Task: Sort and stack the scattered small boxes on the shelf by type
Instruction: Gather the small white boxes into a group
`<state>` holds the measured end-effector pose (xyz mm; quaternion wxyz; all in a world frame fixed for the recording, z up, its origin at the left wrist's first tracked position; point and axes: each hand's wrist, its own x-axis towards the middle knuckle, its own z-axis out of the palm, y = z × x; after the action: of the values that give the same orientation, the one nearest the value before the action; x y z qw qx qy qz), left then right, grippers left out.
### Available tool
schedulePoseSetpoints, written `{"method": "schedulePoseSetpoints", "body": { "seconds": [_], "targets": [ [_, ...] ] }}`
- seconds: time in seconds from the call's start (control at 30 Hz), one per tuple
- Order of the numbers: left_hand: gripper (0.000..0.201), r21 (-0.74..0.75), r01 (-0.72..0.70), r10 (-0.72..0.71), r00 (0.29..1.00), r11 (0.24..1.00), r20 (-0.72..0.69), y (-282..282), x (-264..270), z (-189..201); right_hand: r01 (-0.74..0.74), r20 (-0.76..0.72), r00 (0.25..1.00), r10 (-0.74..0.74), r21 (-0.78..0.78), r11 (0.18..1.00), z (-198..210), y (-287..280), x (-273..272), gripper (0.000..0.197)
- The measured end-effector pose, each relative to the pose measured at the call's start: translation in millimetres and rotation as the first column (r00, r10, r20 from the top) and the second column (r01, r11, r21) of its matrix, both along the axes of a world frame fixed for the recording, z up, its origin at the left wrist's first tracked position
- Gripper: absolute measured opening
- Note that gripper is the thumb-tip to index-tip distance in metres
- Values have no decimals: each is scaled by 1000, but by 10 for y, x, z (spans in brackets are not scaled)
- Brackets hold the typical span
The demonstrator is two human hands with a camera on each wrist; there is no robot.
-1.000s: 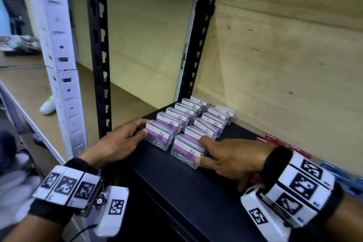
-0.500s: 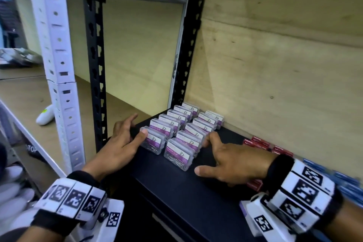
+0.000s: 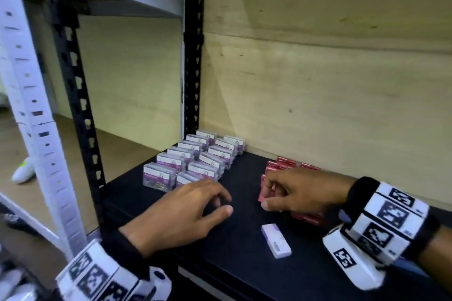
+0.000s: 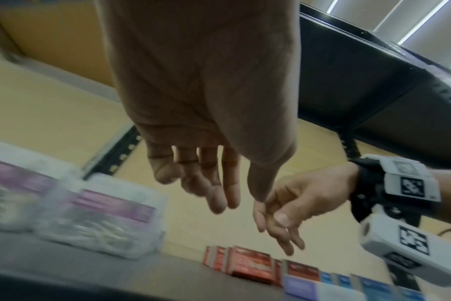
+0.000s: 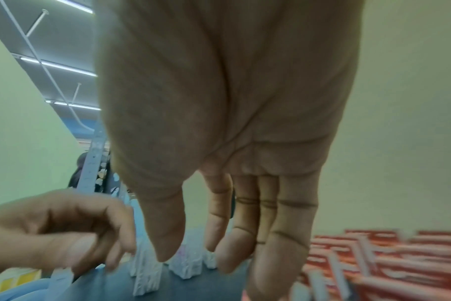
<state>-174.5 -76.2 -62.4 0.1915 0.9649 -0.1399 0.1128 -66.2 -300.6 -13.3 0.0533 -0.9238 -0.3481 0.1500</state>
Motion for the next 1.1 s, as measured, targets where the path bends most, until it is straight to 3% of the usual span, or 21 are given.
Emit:
{"method": "schedulePoseSetpoints", "body": {
  "seconds": [0.13,0.3,0.57,0.8,1.1],
  "targets": [
    [42,151,158,-138,981,976,-135,-393,148,-41,56,4,998,-56,28,998,69,-400,-88,27],
    [51,203,328,-290,937,923,-196,-611,330,-110,173,5,985,-173,-16,985,113,-926,-206,25],
    [30,246,456,-379,875,856,-303,-767,448,-9,329,28,944,-328,-10,944,83,-1589,-306,24],
    [21,195,512,-449,844,836,-293,-1131,433,344,453,52,889,-455,48,890,223,-2123,-343,18],
    [32,272,576,-565,816,771,-126,-1832,950,697,662,106,749,-654,-83,745,396,-2902,-176,13]
  ]
}}
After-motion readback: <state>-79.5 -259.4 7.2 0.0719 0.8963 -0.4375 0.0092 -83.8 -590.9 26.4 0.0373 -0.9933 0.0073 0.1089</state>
